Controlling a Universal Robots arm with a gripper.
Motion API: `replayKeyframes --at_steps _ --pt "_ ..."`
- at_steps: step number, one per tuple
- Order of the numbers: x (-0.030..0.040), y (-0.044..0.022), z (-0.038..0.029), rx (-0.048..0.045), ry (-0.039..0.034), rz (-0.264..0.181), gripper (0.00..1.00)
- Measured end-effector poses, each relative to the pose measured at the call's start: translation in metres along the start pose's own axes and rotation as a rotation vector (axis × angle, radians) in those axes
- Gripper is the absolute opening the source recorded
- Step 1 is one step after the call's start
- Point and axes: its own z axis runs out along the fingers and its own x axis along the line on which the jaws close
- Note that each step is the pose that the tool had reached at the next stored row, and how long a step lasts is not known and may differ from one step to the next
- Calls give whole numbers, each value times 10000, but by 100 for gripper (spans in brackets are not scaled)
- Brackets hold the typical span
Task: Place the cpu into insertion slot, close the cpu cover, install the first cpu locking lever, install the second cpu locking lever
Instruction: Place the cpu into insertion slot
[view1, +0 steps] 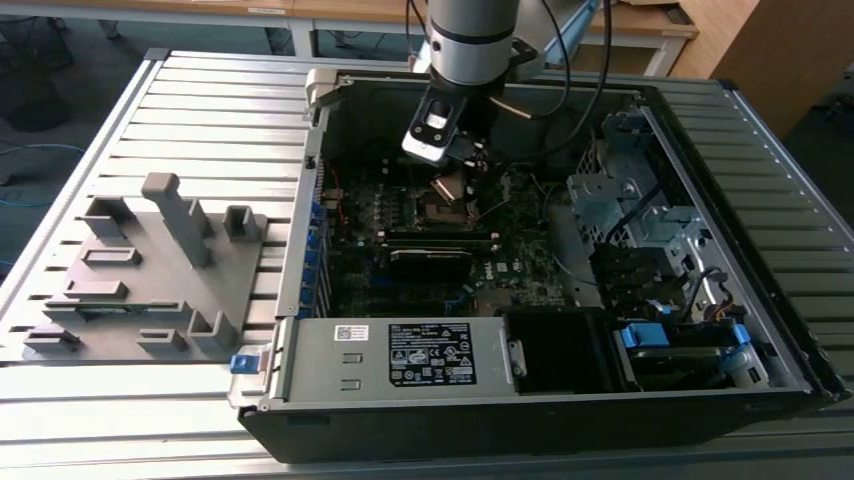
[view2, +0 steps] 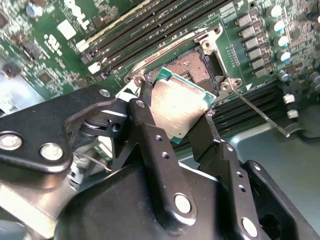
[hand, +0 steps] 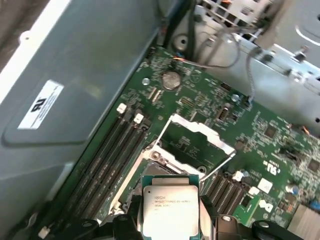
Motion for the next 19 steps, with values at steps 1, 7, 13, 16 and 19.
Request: replayKeyframes --at_steps 1,7,13,16,19 --pt "0 0 0 1 -12 127 54" --pt "0 0 0 0 -18 192 54" --pt "0 0 0 0 -25 267 54" --pt "1 0 1 -2 -49 537 54" --pt "0 0 3 -3 -91 1004 54"
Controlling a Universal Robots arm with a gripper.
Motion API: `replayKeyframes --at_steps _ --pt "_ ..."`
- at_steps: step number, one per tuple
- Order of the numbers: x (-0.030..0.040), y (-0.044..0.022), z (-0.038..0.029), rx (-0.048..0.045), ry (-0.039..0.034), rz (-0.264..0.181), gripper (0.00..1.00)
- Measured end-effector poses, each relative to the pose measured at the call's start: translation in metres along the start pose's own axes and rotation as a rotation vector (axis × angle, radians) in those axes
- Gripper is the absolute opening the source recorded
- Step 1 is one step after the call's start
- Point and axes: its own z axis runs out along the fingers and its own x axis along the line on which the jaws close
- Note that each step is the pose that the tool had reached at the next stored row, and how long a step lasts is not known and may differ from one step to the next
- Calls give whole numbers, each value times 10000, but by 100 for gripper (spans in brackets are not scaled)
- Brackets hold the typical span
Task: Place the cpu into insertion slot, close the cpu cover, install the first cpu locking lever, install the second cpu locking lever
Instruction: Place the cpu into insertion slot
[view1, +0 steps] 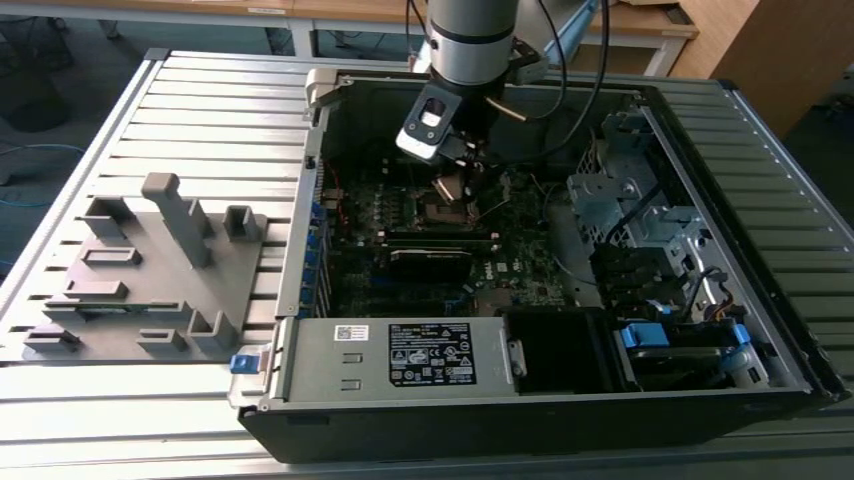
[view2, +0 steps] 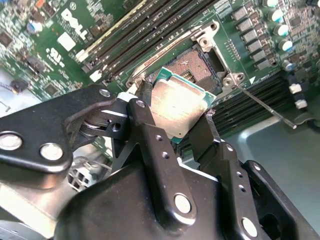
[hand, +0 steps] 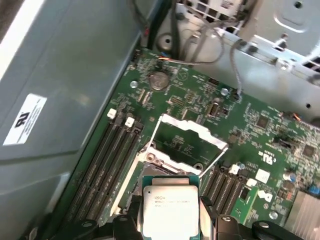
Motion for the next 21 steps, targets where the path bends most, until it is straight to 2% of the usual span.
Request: replayKeyframes --at_steps 13,15,21 --pt "0 -1 10 -8 -213 2358 54" --pt "-1 -1 10 -8 -227 2512 54" --pt "0 -1 11 -9 -228 2523 54"
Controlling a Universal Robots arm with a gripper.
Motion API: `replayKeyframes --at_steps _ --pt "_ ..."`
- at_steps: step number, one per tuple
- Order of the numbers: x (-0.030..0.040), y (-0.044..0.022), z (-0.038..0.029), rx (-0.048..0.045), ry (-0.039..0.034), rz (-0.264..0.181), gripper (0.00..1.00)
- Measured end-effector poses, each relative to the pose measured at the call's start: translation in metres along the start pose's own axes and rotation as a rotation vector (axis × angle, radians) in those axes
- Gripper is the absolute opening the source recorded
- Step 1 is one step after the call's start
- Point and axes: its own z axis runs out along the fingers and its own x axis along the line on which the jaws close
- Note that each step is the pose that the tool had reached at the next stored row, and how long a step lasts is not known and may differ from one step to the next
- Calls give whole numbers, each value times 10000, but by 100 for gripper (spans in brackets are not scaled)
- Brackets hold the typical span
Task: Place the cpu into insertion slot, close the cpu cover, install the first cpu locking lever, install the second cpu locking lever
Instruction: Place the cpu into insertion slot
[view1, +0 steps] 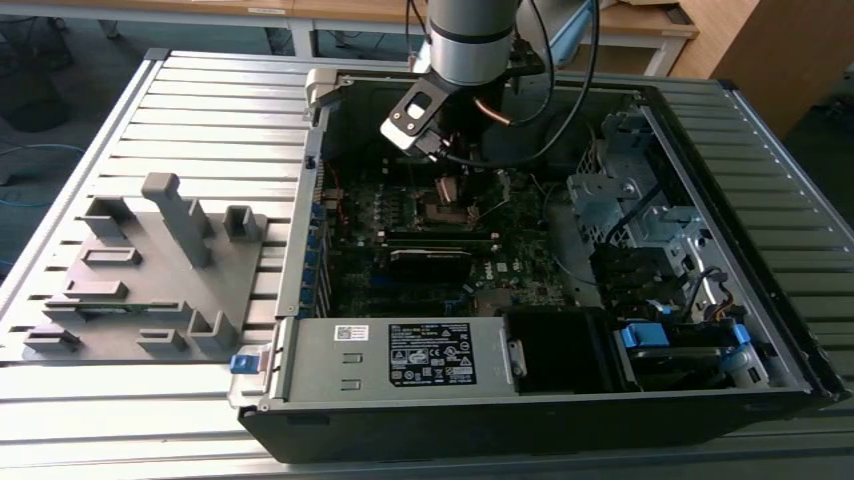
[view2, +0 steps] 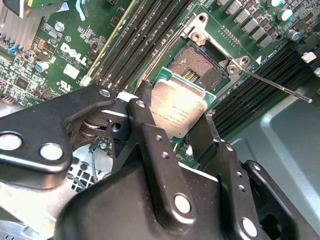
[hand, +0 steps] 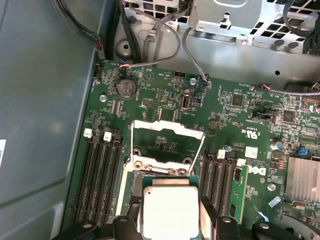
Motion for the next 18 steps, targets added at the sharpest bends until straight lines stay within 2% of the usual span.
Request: replayKeyframes --at_steps 10,15,18 --pt "0 0 1 0 -11 122 54" --pt "0 0 3 -1 -35 375 54" --pt "0 0 5 -2 -62 693 54"
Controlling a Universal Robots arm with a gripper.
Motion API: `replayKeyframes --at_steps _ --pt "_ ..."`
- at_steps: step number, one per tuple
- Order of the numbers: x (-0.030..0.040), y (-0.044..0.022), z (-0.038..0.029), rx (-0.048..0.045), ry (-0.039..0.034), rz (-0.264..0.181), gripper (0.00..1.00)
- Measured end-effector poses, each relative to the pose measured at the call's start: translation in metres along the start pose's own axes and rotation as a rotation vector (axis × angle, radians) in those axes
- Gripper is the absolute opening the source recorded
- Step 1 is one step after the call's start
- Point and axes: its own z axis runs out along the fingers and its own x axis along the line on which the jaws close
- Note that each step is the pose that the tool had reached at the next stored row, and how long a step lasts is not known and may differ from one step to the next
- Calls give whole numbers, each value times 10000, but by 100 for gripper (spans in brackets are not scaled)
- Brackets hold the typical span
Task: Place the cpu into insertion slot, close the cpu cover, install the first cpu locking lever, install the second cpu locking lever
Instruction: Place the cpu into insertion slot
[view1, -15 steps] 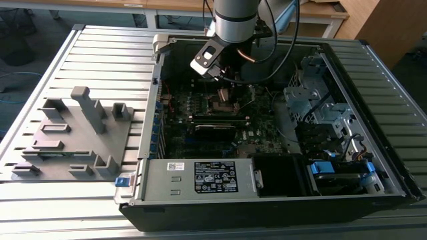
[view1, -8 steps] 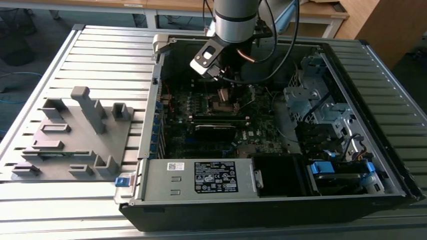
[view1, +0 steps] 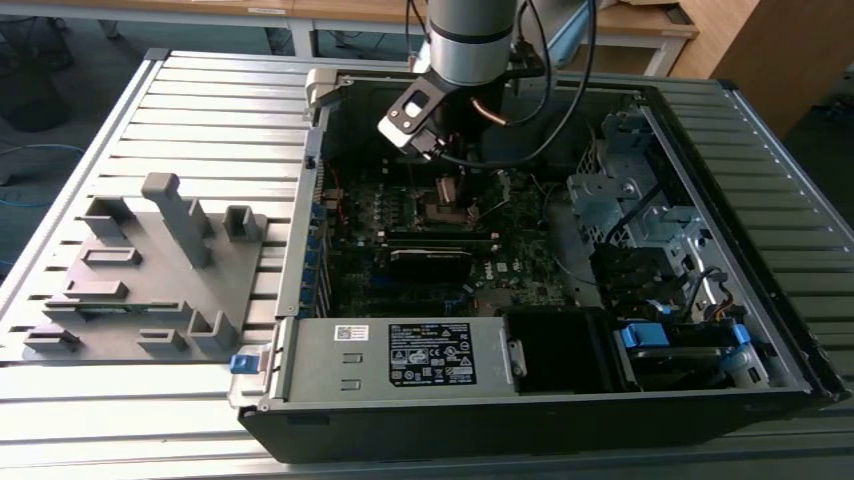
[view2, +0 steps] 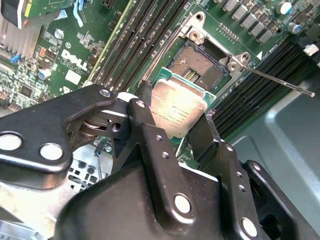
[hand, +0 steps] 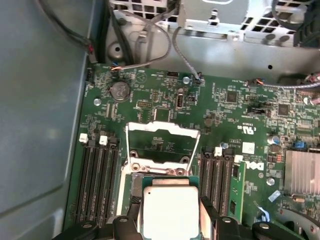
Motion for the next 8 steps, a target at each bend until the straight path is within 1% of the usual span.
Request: replayKeyframes --at_steps 2,8 --pt "0 0 0 0 -15 173 54" --pt "0 0 1 -2 -16 182 54"
